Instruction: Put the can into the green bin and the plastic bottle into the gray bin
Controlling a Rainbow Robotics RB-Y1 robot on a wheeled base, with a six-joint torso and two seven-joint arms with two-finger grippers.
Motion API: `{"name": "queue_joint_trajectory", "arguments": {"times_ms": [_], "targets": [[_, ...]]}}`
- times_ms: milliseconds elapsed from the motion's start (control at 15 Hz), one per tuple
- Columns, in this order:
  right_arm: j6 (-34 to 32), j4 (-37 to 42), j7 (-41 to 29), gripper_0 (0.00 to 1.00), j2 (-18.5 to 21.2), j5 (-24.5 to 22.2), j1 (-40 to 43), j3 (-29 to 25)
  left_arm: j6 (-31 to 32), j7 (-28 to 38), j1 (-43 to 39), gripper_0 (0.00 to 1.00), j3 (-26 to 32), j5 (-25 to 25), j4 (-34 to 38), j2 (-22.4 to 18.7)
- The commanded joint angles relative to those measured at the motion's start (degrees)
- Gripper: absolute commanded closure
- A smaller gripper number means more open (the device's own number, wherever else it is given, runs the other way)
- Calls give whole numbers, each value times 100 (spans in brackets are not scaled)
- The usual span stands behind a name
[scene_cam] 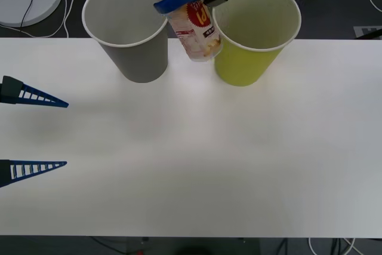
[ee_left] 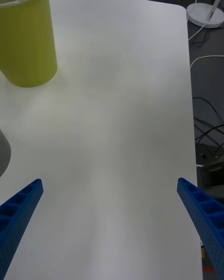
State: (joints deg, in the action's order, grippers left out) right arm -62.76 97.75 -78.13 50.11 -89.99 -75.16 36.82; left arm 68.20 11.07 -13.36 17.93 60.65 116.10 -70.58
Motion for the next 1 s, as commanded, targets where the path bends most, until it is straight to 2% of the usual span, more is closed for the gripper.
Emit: {"name": "queue_joint_trajectory", "arguments": {"times_ms": [67, 667, 1000], "targets": [[0, -555, -1, 100, -300, -97, -395, 255, 0, 0, 0, 0, 0, 0, 0, 0], [-9, -2498, -1, 100, -1266, -387, -1388, 844, 0, 0, 0, 0, 0, 0, 0, 0], [-9, -3447, -1, 100, -1767, -537, -1871, 976, 0, 0, 0, 0, 0, 0, 0, 0]]}}
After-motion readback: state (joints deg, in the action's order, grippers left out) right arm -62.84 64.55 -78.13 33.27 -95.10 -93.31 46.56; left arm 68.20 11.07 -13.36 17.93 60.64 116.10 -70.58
